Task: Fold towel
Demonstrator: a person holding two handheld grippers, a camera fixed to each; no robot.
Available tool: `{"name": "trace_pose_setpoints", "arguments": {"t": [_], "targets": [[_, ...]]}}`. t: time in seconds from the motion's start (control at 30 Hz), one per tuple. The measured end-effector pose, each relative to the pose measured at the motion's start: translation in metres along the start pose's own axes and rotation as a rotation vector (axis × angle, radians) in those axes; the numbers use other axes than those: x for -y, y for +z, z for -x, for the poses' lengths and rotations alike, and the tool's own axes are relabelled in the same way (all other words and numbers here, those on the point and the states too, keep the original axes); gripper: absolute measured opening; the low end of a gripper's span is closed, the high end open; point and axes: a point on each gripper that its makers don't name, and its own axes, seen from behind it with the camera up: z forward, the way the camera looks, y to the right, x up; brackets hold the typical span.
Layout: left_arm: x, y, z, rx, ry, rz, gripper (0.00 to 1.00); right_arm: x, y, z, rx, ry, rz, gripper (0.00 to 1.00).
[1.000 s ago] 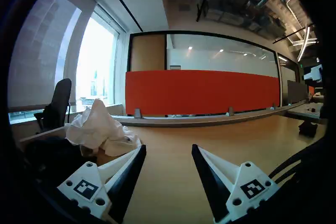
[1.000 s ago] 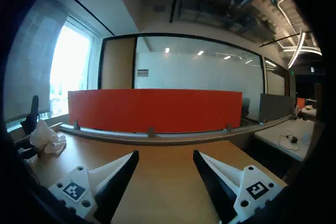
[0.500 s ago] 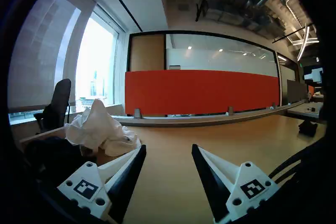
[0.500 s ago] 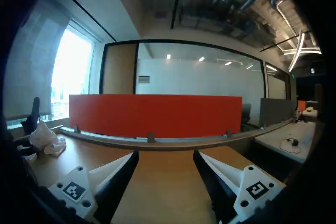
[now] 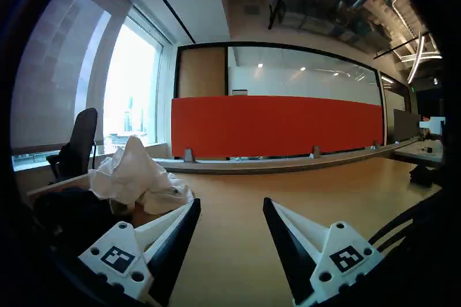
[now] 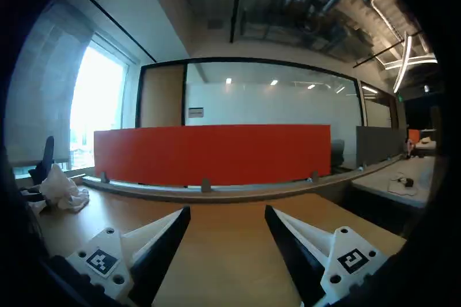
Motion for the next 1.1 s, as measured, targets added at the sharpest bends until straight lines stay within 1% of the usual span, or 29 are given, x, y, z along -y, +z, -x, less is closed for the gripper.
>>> {"name": "trace_pose_setpoints", "arguments": {"t": [0.3,0.47,0.63,0.9,1.1], "targets": [[0.0,0.0,0.0,0.0,0.0,0.0,0.8,-0.014,0.0,0.033,0.009,0.029,0.019,1.0],[-0.001,0.0,0.0,0.0,0.0,0.0,0.8,-0.013,-0.001,0.045,-0.002,0.029,0.002,1.0],[0.0,0.0,-0.001,0.0,0.0,0.0,0.8,-0.011,-0.001,0.057,0.002,0.034,-0.013,1.0],[-0.001,-0.001,-0.001,0.0,0.0,0.0,0.8,-0.016,0.0,0.065,0.0,0.047,-0.007,0.99],[-0.001,-0.001,-0.001,0.0,0.0,0.0,0.8,-0.016,0.0,0.07,0.006,0.046,-0.007,0.99]]}}
